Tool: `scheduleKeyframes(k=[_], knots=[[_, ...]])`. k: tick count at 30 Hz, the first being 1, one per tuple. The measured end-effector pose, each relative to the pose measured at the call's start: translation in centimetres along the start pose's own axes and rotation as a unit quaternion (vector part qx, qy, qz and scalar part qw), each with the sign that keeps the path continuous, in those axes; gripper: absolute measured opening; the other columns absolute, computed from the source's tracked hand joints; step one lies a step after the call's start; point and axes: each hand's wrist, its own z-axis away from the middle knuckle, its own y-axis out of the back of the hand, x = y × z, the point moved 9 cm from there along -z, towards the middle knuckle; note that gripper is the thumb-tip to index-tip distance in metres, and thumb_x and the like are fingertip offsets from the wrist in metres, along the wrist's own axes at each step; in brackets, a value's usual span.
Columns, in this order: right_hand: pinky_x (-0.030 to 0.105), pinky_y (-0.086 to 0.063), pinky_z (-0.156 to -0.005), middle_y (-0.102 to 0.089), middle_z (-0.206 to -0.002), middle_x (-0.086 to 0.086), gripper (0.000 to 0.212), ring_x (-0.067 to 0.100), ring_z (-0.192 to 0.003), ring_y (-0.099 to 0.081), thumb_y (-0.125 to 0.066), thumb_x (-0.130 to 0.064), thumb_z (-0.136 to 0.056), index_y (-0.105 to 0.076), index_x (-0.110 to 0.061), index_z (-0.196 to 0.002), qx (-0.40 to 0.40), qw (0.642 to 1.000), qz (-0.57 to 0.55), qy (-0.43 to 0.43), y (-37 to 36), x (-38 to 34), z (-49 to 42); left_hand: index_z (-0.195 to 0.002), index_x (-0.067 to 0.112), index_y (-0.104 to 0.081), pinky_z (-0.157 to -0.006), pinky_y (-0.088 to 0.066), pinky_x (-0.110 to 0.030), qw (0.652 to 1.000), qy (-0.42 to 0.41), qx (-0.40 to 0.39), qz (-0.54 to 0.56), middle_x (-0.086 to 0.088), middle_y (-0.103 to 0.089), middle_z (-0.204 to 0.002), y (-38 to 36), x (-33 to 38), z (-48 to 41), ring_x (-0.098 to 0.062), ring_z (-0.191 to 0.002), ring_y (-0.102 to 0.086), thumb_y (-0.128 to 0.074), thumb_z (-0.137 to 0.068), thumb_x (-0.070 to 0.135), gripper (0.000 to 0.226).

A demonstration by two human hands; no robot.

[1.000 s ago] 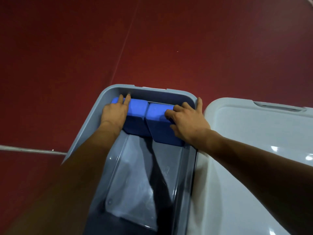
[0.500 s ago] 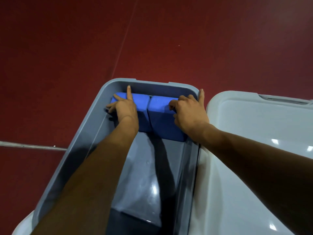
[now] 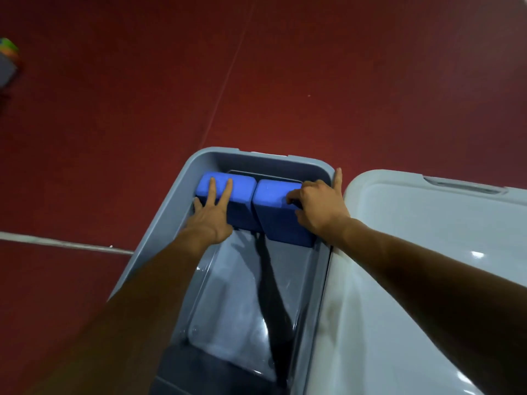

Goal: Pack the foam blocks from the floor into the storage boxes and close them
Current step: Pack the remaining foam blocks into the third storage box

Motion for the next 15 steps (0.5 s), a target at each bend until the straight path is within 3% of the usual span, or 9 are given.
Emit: scheduleKeyframes(k=[5,8,15], knots=[[0.074,0.002,-0.112,-0.045,-0.139,0.005,0.068,0.031,-0.135,-0.040,-0.057,-0.017,-0.085,-0.040,-0.036,-0.148,-0.077,0.997,-0.011,-0.031,1.5,-2.0,3.5,-0.149,0.053,0.021,-0.113,-0.033,-0.055,0.998,-0.067,-0.005,0.009,0.012,0.028,-0.163,0.7,4.4,5.4,-0.040,-0.153,-0.001,-0.065,-0.089,0.018,0.110],[0.070,-0.005,-0.116,-0.043,-0.142,0.006,0.067,0.032,-0.136,-0.037,-0.057,-0.018,-0.085,-0.039,-0.034,-0.148,-0.090,0.995,-0.015,-0.044,3.9,-3.3,6.1,-0.151,0.053,0.017,-0.112,-0.035,-0.053,0.995,-0.099,-0.011,0.011,0.011,0.022,-0.164,2.9,7.5,8.3,-0.034,-0.154,0.001,-0.064,-0.090,0.021,0.107],[0.073,-0.001,-0.114,-0.046,-0.140,0.009,0.067,0.037,-0.133,-0.041,-0.064,-0.027,-0.085,-0.037,-0.025,-0.147,-0.048,0.993,0.023,-0.108,13.9,-2.1,10.0,-0.158,0.043,0.005,-0.117,-0.029,-0.055,0.985,-0.167,0.017,-0.030,0.006,0.007,-0.168,13.7,13.4,13.8,-0.031,-0.154,0.001,-0.057,-0.097,0.027,0.088]])
